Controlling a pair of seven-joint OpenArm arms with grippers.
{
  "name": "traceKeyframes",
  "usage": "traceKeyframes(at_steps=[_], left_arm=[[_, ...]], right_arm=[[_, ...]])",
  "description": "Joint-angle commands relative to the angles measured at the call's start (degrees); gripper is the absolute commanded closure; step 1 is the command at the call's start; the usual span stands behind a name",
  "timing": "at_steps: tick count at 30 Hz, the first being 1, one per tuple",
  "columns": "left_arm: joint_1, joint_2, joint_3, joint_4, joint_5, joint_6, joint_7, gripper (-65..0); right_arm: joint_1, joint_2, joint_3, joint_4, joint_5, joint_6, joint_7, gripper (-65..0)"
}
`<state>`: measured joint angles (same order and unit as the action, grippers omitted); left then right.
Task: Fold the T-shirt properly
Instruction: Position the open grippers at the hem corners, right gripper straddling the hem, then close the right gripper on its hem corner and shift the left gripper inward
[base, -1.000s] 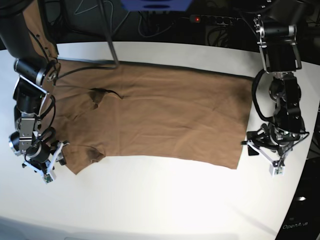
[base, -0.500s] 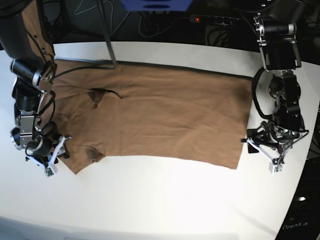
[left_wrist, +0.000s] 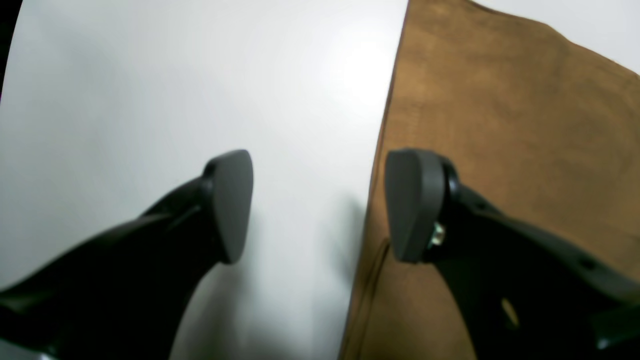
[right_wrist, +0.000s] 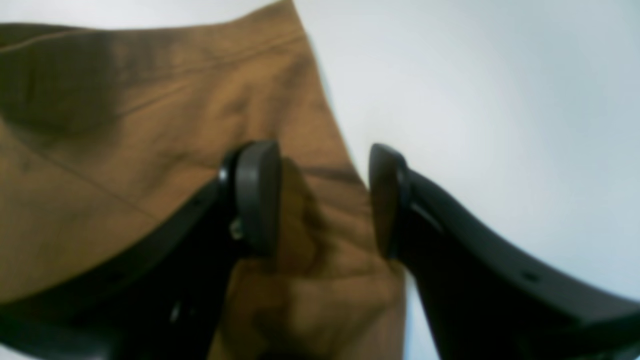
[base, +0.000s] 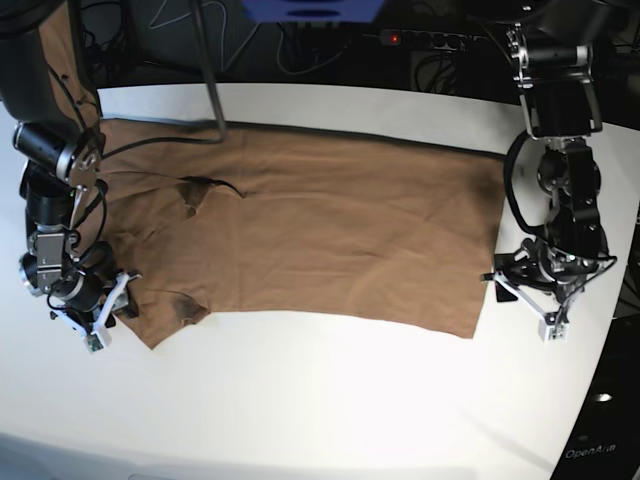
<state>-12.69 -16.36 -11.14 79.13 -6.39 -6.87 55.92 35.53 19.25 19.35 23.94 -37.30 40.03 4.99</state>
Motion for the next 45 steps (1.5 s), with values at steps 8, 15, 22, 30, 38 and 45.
traceKeyframes(at_steps=[8, 15, 22, 30, 38, 45], left_arm=[[-1.33, -0.65, -0.25, 1.09, -0.33, 0.06, -1.02, -40.5], [-1.33, -0.65, -0.25, 1.09, -0.42, 0.06, -1.02, -40.5], [-1.33, 1.02, -0.25, 1.09, -0.42, 0.06, -1.28, -40.5], [-1.77, 2.51, -0.25, 1.09, -0.07, 0.06, -1.55, -40.5], [-2.48, 2.34, -0.25, 1.09, -0.07, 0.06, -1.72, -40.5], [-2.92, 2.43, -0.25, 1.0, -0.07, 0.06, -1.64, -40.5]], right_arm=[[0.47, 0.75, -0.06, 0.63, 0.07, -0.03, 0.32, -24.4], [0.56, 0.67, -0.06, 0.72, 0.07, -0.03, 0.32, -5.7], [0.56, 0.67, -0.06, 0.8, 0.07, -0.03, 0.32, -2.6], [0.74, 0.93, 0.21, 2.74, 0.07, -0.03, 0.32, -3.6], [-8.06, -0.92, 0.12, 23.13, 0.16, -0.03, -0.03, -3.6], [-5.07, -1.09, 0.38, 24.36, 0.42, -0.03, -6.44, -10.6]])
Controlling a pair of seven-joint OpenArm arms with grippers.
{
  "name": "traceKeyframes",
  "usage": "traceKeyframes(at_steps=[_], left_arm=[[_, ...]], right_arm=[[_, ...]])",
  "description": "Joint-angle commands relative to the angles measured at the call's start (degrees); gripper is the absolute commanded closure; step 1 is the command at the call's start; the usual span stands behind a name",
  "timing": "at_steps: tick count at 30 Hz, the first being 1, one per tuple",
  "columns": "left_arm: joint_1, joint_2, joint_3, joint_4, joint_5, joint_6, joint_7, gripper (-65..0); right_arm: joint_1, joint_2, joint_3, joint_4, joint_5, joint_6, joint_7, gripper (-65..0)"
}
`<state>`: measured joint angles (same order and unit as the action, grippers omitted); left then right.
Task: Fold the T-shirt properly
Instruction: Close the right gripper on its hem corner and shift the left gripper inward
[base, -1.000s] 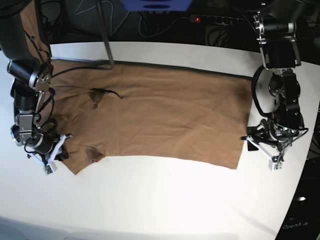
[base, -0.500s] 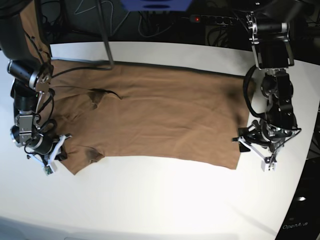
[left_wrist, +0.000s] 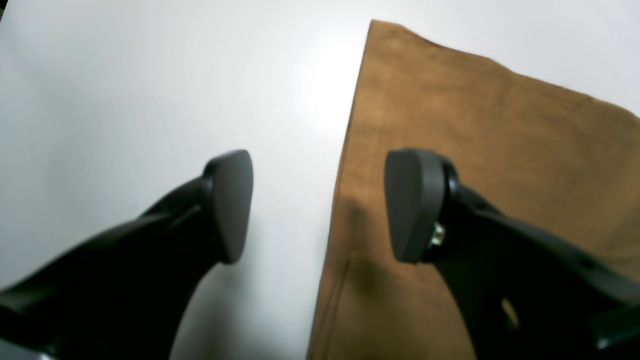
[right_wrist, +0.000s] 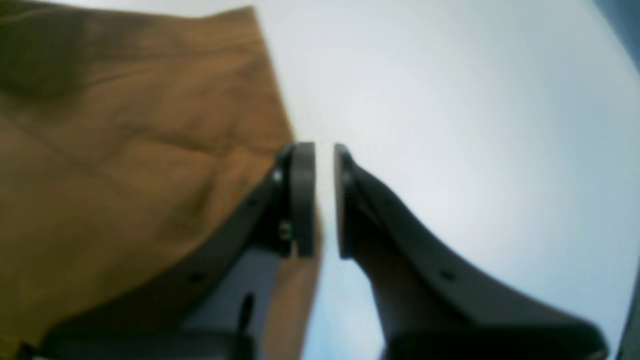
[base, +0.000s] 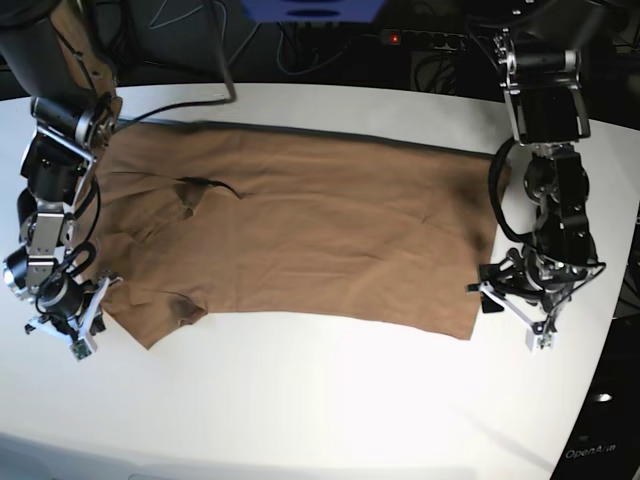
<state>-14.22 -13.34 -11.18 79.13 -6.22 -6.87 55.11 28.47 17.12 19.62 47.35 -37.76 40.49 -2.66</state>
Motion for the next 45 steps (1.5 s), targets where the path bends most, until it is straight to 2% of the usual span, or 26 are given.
traceKeyframes(at_steps=[1, 4, 8, 14, 20, 25, 45], left_arm=[[-1.39, -0.59, -0.2, 1.0, -0.24, 0.06, -0.83, -40.5], [-1.47, -0.5, -0.2, 0.74, -0.24, 0.15, -0.91, -40.5], [-1.47, -0.5, -0.2, 1.0, -0.24, 0.15, -0.74, -40.5], [-1.47, -0.59, -0.2, 1.0, -0.24, 0.15, -0.74, -40.5], [-1.47, -0.59, -0.2, 1.0, -0.24, 0.15, -0.83, -40.5], [-1.47, -0.59, -0.2, 1.0, -0.24, 0.15, -0.83, -40.5], [-1.39, -0.68, -0.12, 1.0, -0.24, 0.15, -0.83, -40.5]], right_arm=[[3.22, 1.12, 0.21, -0.01, 0.88, -0.49, 0.68, -13.5], [7.36, 1.64, -0.14, -4.41, 0.7, -0.49, -1.08, -22.5], [12.54, 3.49, -0.14, -11.79, 0.62, -0.49, -2.84, -28.3], [18.87, 5.6, -0.23, -22.61, 0.62, -0.49, -4.07, -28.9], [21.77, 5.95, -0.23, -28.85, 0.62, -0.49, -4.6, -28.9], [21.25, 5.69, -0.23, -29.2, 0.62, -0.49, -5.92, -28.9], [16.85, 4.81, -0.23, -29.29, 0.62, -0.49, -5.3, -28.9]])
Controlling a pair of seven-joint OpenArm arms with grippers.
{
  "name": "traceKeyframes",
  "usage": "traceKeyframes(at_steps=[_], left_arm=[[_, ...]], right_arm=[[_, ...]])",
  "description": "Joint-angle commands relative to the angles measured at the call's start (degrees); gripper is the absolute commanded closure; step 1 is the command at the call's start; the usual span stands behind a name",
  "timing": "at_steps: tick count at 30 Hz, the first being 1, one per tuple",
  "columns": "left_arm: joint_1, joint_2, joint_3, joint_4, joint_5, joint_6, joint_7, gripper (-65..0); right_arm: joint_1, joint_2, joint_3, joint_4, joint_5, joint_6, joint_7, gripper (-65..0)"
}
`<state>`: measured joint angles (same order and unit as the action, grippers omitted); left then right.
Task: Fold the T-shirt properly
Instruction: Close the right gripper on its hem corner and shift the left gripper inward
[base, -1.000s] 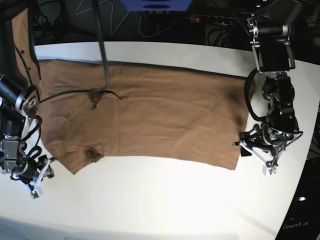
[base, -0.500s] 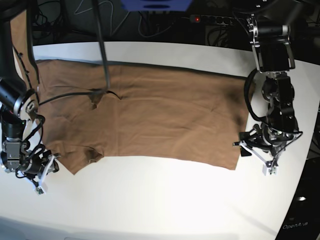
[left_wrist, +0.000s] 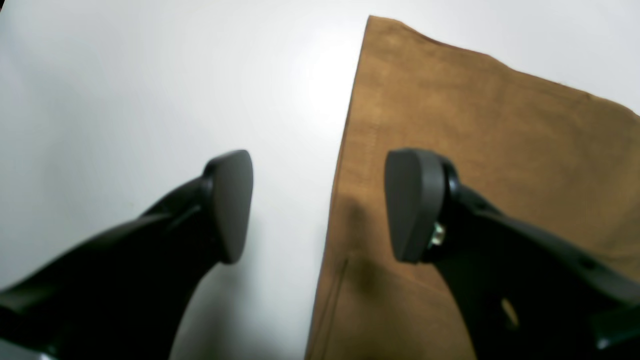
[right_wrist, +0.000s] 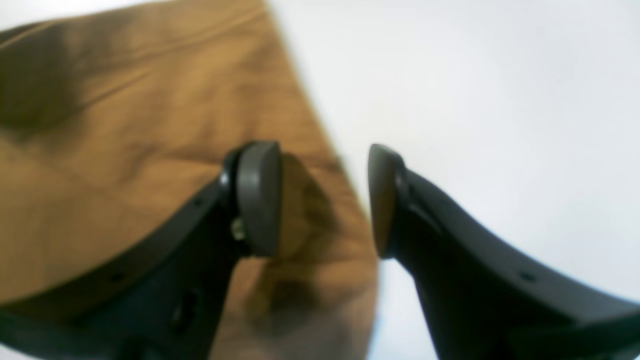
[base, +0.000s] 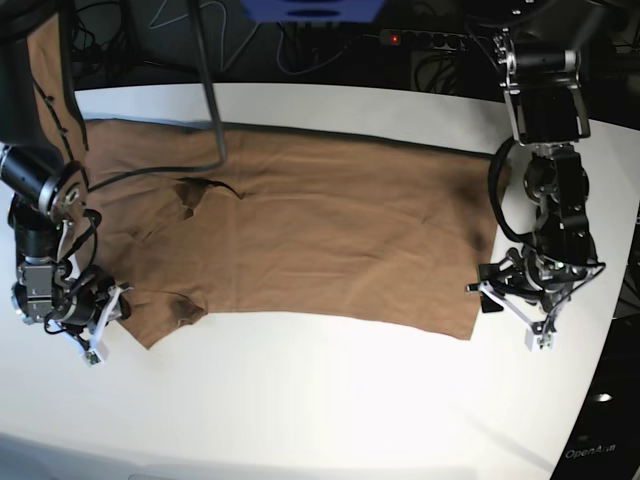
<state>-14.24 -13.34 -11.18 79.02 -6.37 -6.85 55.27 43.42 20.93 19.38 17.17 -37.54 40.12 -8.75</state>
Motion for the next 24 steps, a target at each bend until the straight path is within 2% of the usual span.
traceKeyframes(at_steps=[1, 13, 18, 24], left_arm=[[-1.36, -0.68, -0.12, 1.11, -0.09, 0.13, -0.98, -40.5], [-1.1, -0.94, -0.12, 1.11, -0.09, 0.13, -0.98, -40.5], [-1.1, -0.94, -0.12, 1.11, -0.09, 0.13, -0.98, -40.5], [-1.01, -0.94, -0.12, 1.11, -0.09, 0.13, -0.98, -40.5]], right_arm=[[1.81, 0.92, 0.01, 0.9, 0.4, -0.12, 0.8, -28.9], [-0.3, -1.1, -0.08, 1.16, 0.4, -0.12, 0.8, -26.8], [-0.74, -1.19, -4.04, 1.16, 0.4, -0.12, 0.8, -12.2], [-1.53, -1.19, -4.74, 1.25, 0.4, -0.12, 1.94, -1.7]])
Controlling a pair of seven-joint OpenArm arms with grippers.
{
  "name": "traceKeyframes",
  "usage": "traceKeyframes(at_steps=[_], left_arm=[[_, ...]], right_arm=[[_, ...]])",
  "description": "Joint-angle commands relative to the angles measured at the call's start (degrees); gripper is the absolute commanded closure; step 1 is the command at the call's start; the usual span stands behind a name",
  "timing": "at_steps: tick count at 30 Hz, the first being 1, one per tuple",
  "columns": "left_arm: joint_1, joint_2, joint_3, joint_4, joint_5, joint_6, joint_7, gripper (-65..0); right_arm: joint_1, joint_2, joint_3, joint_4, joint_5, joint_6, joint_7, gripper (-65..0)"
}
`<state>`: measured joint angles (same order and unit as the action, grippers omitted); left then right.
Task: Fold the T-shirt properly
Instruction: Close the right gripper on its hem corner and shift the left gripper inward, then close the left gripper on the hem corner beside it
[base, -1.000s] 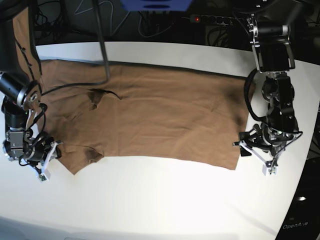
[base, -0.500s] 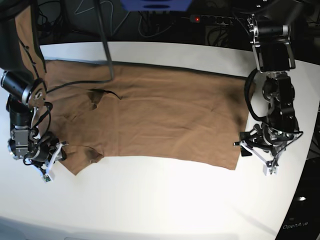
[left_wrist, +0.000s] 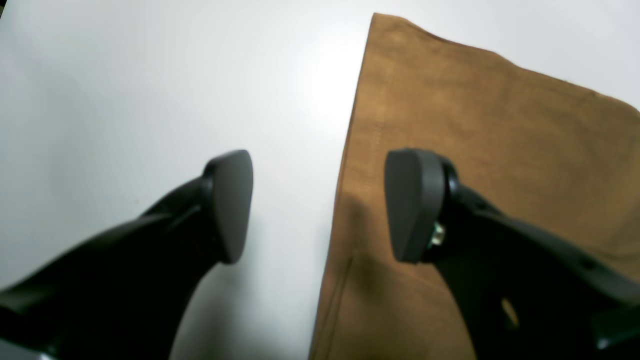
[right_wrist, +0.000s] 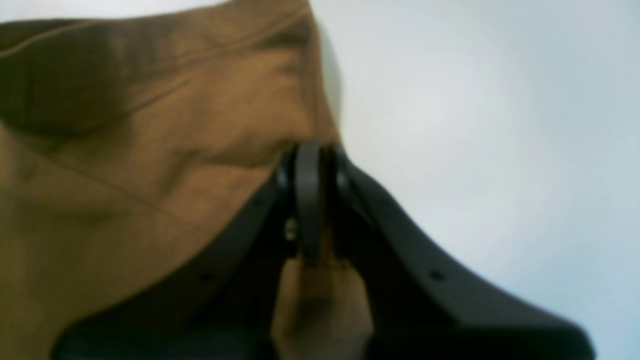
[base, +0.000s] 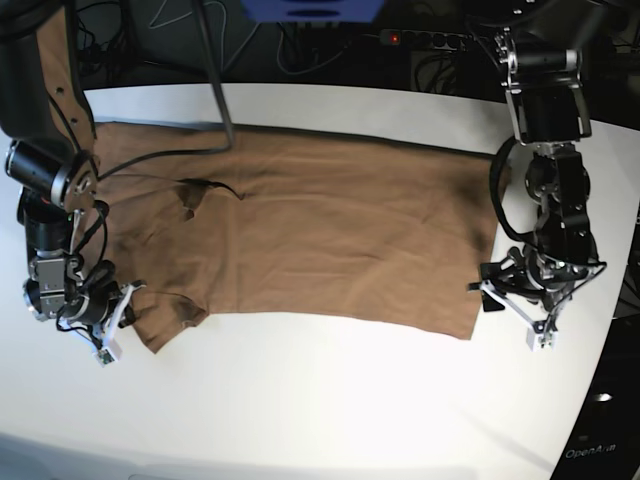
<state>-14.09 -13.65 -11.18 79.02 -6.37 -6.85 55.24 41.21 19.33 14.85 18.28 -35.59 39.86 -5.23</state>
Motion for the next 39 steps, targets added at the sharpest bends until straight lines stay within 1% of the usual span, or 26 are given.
traceKeyframes(at_steps=[1, 4, 10, 14, 16, 19, 24, 28, 31, 33, 39], left_arm=[[-1.17, -0.64, -0.12, 1.11, -0.09, 0.13, -0.96, -40.5], [-1.17, -0.55, -0.12, 1.11, -0.09, 0.13, -0.78, -40.5], [-1.17, -0.11, -0.2, 1.11, -0.53, 0.13, -0.96, -40.5], [-1.61, 2.09, -0.2, 1.11, -0.09, 0.13, -1.05, -40.5], [-2.57, 2.27, -0.2, 1.2, -0.53, 0.13, -1.05, -40.5], [-5.21, 3.76, -0.12, 0.4, 0.0, 0.13, -1.05, -40.5], [-7.85, 4.9, -0.12, -0.12, 0.0, 0.13, -1.05, -40.5], [-13.12, 4.73, -0.12, -10.85, 0.0, 0.13, -1.84, -40.5], [-16.02, 4.11, -0.38, -18.76, 0.0, 0.13, -5.62, -40.5], [-17.61, 2.97, -0.29, -22.28, -0.09, 0.3, -7.64, -40.5], [-21.56, 2.35, -0.12, -34.06, 0.0, 0.3, -14.5, -40.5]], right_arm=[[0.68, 0.4, -0.65, 0.13, -1.55, 0.14, -1.14, -1.2], [-0.38, 0.49, -1.97, 0.13, -1.55, 0.14, -0.61, -1.0], [-0.46, 0.67, -2.06, 0.13, -1.55, 0.14, 0.88, -1.0], [-0.46, 0.58, -2.06, 0.13, -1.55, 0.14, 0.88, -1.0], [-0.46, 0.58, -2.06, 0.13, -1.55, 0.14, 0.88, -1.0], [-0.46, 0.49, -2.06, 0.13, -1.55, 0.14, 0.97, -1.0], [-1.34, 0.49, -2.06, 0.13, -1.55, 0.14, 1.32, -1.0], [-1.61, 0.49, -2.76, 0.13, -1.55, 0.14, 2.11, -1.0], [-1.61, 0.49, -3.56, 0.13, -1.55, 0.14, 2.11, -1.0], [-1.61, 0.49, -3.56, 0.13, -1.55, 0.14, 2.11, -1.0], [-1.61, 0.49, -3.56, 0.13, -1.55, 0.14, 2.11, -1.0]])
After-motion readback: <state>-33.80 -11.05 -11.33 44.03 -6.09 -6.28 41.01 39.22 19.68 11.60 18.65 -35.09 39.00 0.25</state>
